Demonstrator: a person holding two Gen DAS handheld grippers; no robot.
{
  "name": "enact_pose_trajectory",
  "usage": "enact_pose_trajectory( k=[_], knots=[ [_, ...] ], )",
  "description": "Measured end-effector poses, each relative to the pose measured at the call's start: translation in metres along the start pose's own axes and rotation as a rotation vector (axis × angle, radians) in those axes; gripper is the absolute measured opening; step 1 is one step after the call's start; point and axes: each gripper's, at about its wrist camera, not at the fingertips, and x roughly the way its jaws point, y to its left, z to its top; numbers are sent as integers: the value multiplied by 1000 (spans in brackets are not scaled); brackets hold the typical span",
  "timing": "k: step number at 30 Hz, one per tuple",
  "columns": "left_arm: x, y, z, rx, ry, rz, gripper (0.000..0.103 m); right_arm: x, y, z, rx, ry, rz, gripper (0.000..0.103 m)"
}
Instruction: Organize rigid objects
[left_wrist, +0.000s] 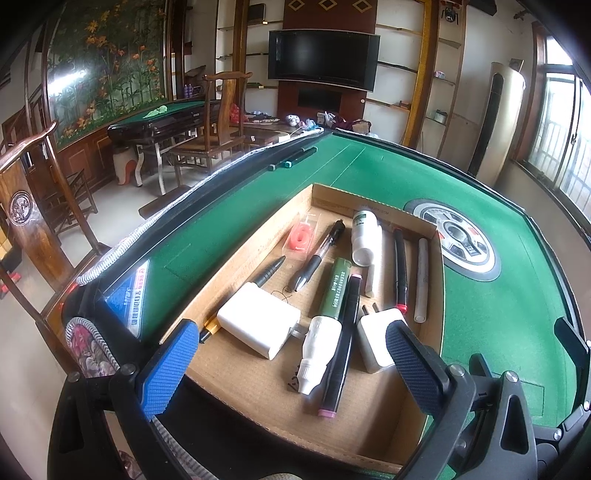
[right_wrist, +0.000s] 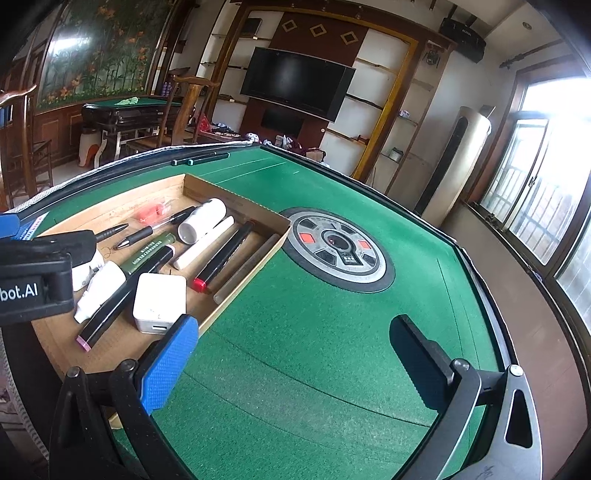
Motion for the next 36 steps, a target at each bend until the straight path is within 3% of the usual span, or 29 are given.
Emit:
enact_pose_trajectory(
  k=[36],
  knots=[
    [6, 6, -1, -29, 25, 9, 102, -13, 2, 1, 15, -50, 39, 103]
  ],
)
